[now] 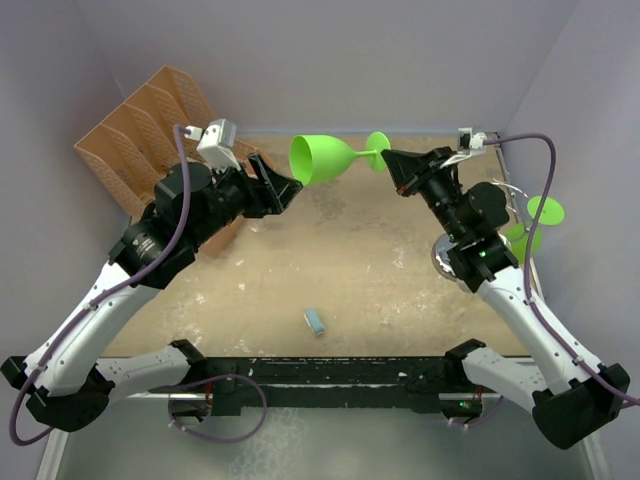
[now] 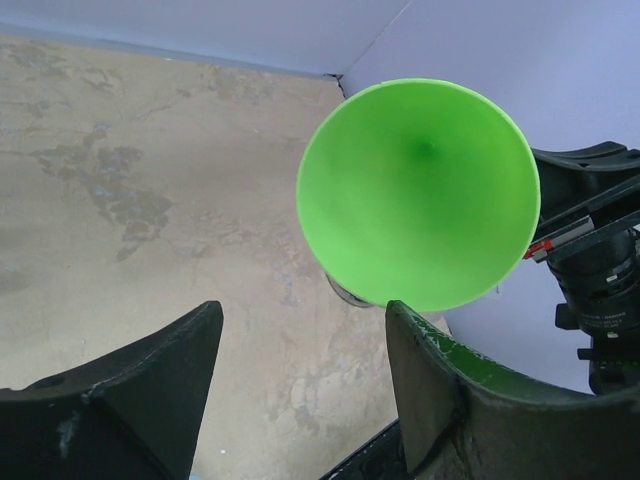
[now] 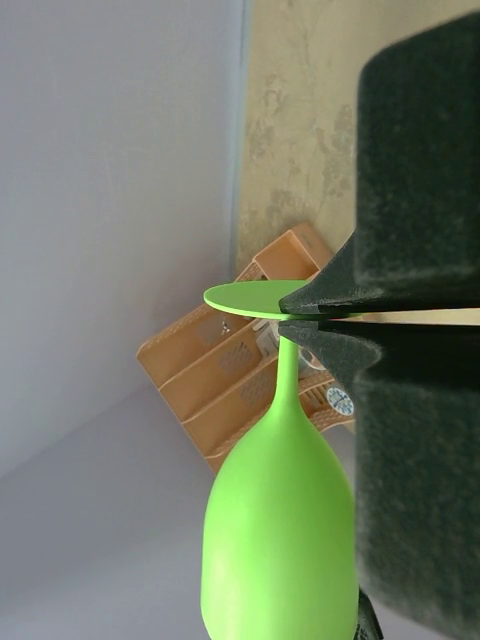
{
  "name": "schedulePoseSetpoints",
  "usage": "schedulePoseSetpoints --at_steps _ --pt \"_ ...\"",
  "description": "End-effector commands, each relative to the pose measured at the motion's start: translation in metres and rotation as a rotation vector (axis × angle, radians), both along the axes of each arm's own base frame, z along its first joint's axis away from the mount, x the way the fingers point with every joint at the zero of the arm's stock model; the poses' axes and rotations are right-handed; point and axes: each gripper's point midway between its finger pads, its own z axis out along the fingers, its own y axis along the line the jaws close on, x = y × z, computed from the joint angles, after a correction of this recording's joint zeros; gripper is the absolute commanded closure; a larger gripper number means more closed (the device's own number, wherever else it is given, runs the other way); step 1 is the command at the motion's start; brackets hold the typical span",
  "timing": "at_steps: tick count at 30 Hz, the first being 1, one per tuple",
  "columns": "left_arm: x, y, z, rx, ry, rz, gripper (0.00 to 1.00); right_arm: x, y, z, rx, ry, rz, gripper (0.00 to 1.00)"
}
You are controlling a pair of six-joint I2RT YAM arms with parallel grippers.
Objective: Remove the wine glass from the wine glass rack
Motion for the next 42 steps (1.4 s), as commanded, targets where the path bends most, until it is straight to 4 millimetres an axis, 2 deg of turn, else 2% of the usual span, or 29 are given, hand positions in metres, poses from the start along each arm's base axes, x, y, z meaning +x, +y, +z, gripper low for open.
schedulePoseSetpoints --at_steps 1,5,8,18,19,20,26,34,42 --pt "0.001 -0.005 0.034 -0.082 -0.057 -0.016 0.38 -0.015 0.014 0.021 0.044 -0.087 0.109 1.0" --pt "0.003 -0.004 0.034 -0.088 -0.051 -0.002 0.46 -0.02 0.019 0.021 0.048 -0.107 0.151 1.0" --pt "0.004 -0.005 0.036 -0.103 -0.048 -0.001 0.49 -0.02 0.021 0.015 0.039 -0.101 0.159 1.0" --pt "0.002 0.004 0.04 -0.121 -0.057 0.036 0.43 -0.021 0.017 0.015 0.037 -0.103 0.138 1.0" --pt "0.002 0.004 0.041 -0.124 -0.057 0.039 0.42 -0.02 0.018 0.004 0.028 -0.084 0.14 1.0" --pt "0.002 0.005 0.042 -0.127 -0.058 0.04 0.41 -0.019 0.018 0.002 0.026 -0.079 0.141 1.0" --pt "0.003 0.003 0.039 -0.127 -0.05 0.038 0.41 -0.022 0.018 0.004 0.03 -0.084 0.144 1.0" --pt "0.008 -0.013 0.023 -0.105 -0.005 -0.009 0.57 -0.025 0.023 0.003 0.049 -0.083 0.185 1.0" --pt "0.015 -0.017 0.003 -0.054 0.036 -0.001 0.88 -0.021 0.028 -0.01 0.051 -0.049 0.2 1.0"
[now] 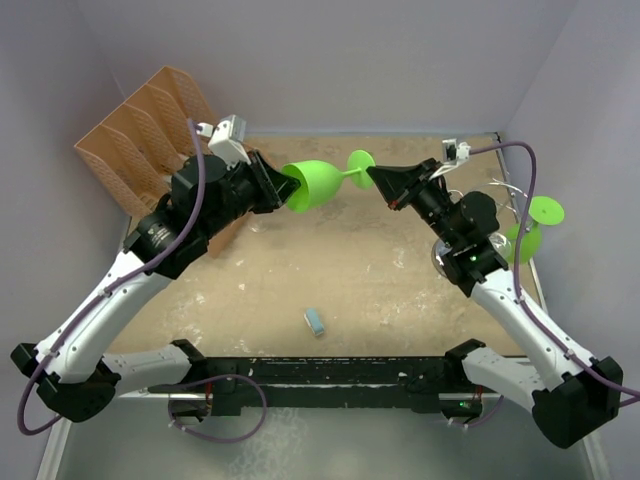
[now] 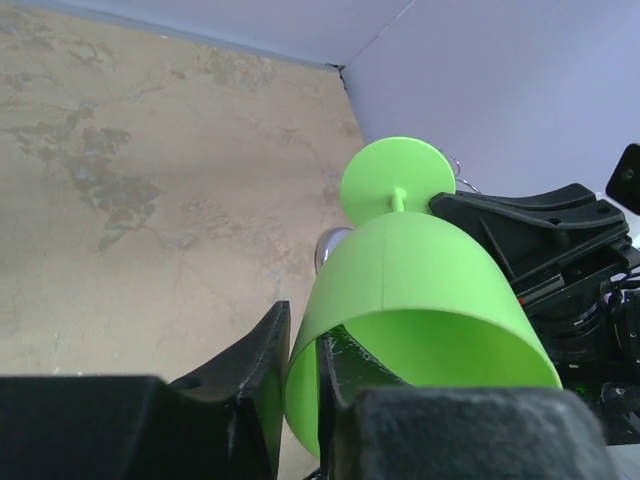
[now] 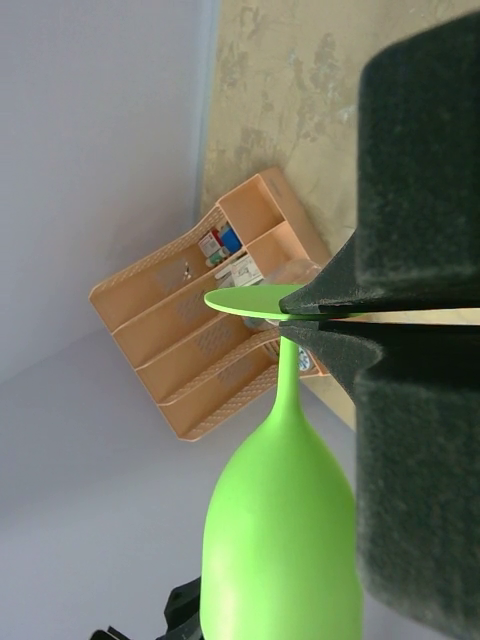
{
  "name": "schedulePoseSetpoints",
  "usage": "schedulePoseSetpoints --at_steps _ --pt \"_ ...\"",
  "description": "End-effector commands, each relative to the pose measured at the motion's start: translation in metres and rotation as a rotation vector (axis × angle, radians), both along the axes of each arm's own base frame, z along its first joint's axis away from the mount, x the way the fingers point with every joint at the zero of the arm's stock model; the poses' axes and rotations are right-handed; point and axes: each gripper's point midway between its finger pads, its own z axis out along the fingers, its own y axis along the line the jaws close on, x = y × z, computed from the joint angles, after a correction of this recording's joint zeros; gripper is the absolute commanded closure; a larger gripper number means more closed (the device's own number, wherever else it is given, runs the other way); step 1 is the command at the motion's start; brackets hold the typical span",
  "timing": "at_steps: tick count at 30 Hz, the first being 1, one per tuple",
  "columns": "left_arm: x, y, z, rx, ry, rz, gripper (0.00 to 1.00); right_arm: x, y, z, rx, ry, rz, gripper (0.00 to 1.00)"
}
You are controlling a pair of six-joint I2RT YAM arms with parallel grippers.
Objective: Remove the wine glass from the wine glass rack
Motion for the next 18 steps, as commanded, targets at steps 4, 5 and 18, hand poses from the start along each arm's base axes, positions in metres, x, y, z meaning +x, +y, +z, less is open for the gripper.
schedulePoseSetpoints --at_steps 4,5,18 --pt "0.003 0.001 0.006 0.003 -0.018 0.011 0.99 -0.002 0.0 0.013 0.027 -0.039 0.003 1.0" --pt "0.004 0.002 0.006 0.007 -0.019 0.018 1.0 0.0 -0.002 0.013 0.02 -0.034 -0.011 1.0" --pt "0.011 0.015 -0.018 0.1 0.018 0.081 1.0 0.004 -0.048 0.024 -0.075 0.008 -0.261 0.32"
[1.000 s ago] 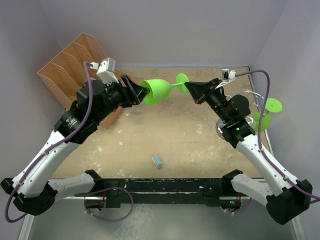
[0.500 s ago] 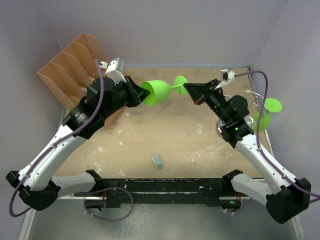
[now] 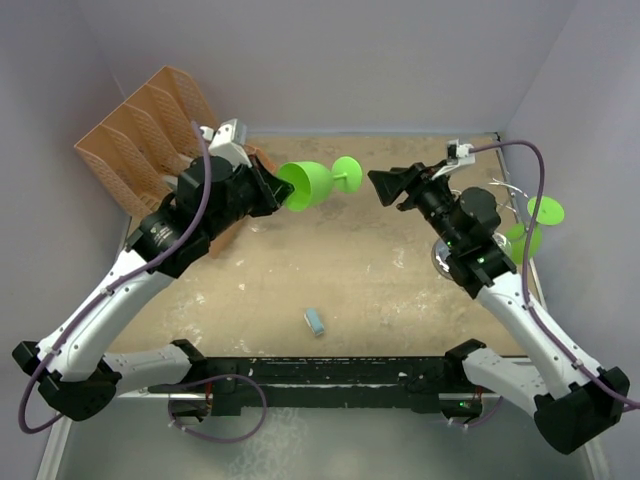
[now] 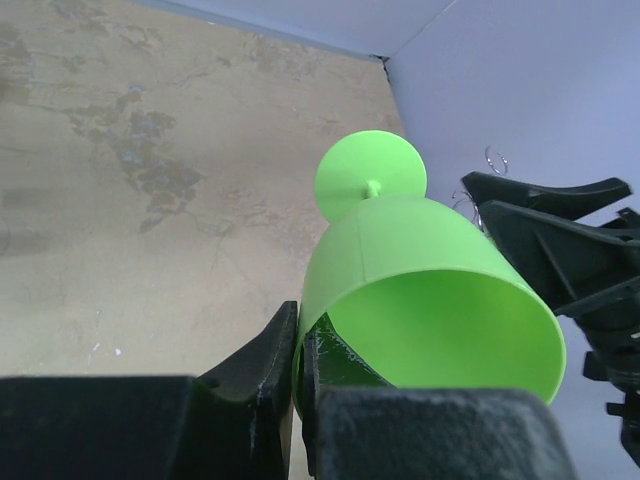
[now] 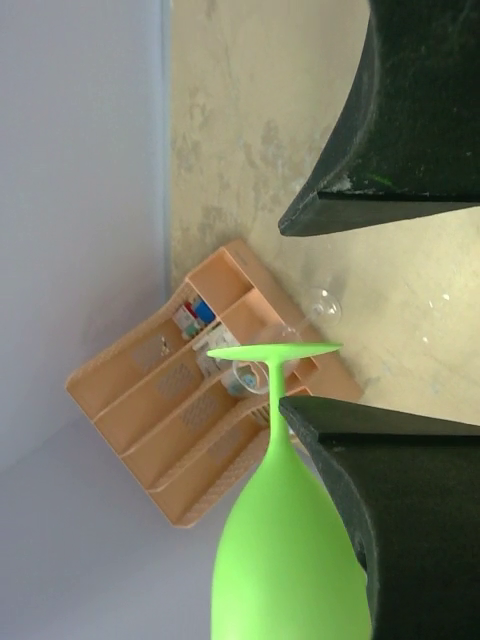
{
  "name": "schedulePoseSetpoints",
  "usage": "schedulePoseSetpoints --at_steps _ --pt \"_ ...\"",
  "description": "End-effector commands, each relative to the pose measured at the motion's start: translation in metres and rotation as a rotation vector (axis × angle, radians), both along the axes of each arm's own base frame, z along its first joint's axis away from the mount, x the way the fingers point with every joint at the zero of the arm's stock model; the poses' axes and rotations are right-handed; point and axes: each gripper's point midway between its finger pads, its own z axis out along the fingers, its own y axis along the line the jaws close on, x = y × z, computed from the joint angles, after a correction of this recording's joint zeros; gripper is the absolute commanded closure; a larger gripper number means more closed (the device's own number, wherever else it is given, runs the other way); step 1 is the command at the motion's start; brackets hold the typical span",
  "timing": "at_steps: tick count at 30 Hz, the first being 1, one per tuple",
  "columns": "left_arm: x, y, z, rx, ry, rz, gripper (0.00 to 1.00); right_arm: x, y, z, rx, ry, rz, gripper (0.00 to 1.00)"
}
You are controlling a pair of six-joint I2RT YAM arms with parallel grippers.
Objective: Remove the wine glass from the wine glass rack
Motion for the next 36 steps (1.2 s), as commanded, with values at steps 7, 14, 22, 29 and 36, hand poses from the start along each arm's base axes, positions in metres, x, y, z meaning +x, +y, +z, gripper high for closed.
schedulePoseSetpoints --at_steps 7,14,22,29,36 --pt "0.021 0.003 -0.055 0.253 0.156 0.044 1.0 -0.017 -0.06 0.066 -0.022 -0.132 -0.261 0.22" --pt "0.059 0.024 -0.11 0.555 0.286 0.123 1.0 -0.024 -0.072 0.068 -0.038 -0.135 -0.304 0.18" --pt "0.098 0.042 -0.156 0.533 0.432 0.083 1.0 -0.036 -0.086 0.074 -0.057 -0.149 -0.343 0.04" --pt "0.116 0.049 -0.175 0.601 0.464 0.125 1.0 -0.046 -0.099 0.079 -0.066 -0.159 -0.388 0.0" --pt "0.125 0.047 -0.188 0.623 0.491 0.128 1.0 -0.045 -0.102 0.071 -0.078 -0.146 -0.401 0.0"
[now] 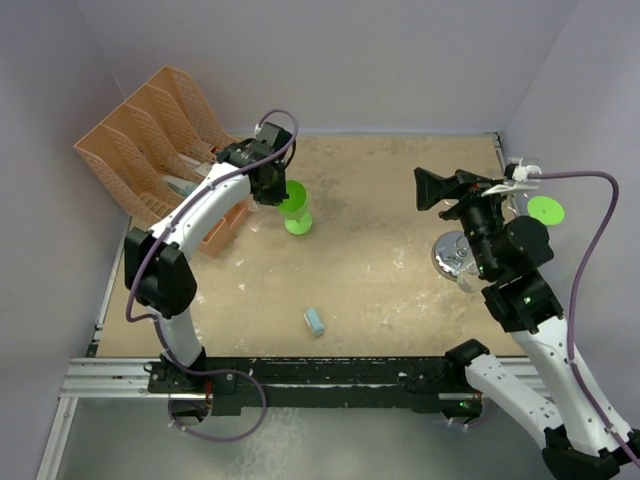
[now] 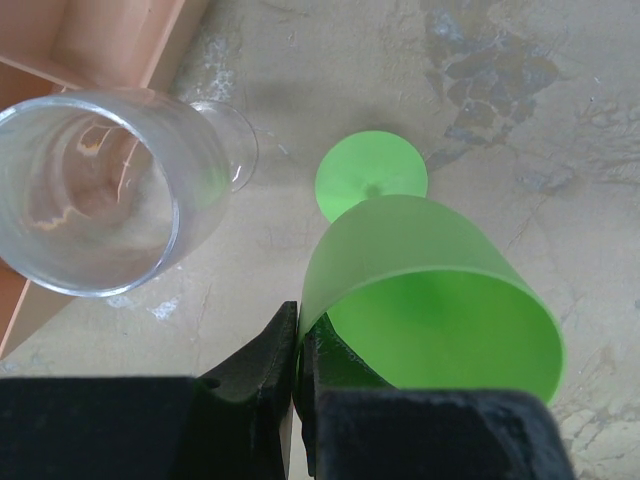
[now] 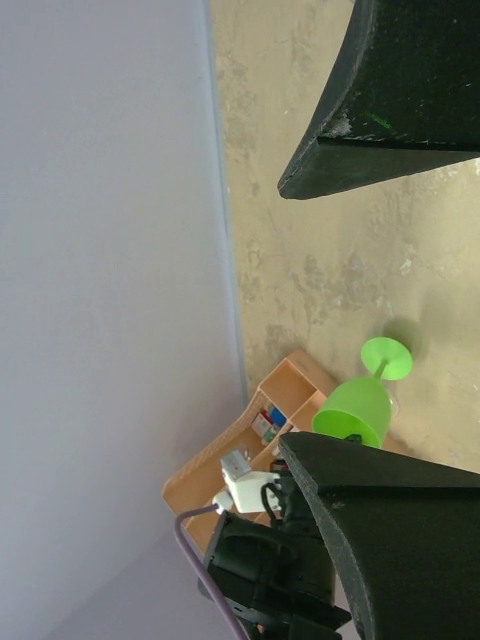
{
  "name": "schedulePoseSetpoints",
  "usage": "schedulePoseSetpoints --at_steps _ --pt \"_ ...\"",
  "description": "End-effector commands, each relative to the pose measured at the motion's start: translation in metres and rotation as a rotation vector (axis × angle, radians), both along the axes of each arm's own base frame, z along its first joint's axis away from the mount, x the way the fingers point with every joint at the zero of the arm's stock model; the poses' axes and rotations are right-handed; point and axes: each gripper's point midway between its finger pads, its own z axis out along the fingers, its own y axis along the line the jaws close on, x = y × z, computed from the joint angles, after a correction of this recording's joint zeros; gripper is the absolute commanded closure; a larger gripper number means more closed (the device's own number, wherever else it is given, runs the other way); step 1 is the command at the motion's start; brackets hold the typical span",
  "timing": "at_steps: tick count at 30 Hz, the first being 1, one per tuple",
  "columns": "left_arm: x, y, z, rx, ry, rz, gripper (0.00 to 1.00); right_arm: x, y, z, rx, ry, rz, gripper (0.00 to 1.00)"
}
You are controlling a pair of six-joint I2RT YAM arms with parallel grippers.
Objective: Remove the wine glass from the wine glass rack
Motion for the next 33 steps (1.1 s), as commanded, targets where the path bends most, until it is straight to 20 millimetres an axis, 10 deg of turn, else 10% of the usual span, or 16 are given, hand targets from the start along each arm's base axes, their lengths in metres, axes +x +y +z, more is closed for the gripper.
schedulePoseSetpoints --at_steps 1,23,33 --pt "0.014 -0.004 0.014 -0.002 -0.046 -0.008 1.0 -0.004 -0.008 0.016 0.005 -0.043 -0.034 0.0" --pt "0.023 0.011 -0.015 0.016 0.003 0.028 0.91 -0.01 -0.019 0.007 0.004 -0.028 -0.071 0.0" --pt "0.025 0.013 0.017 -0.02 -0.067 0.023 0.72 -0.013 -0.022 0.011 0.008 -0.028 -0.078 0.0"
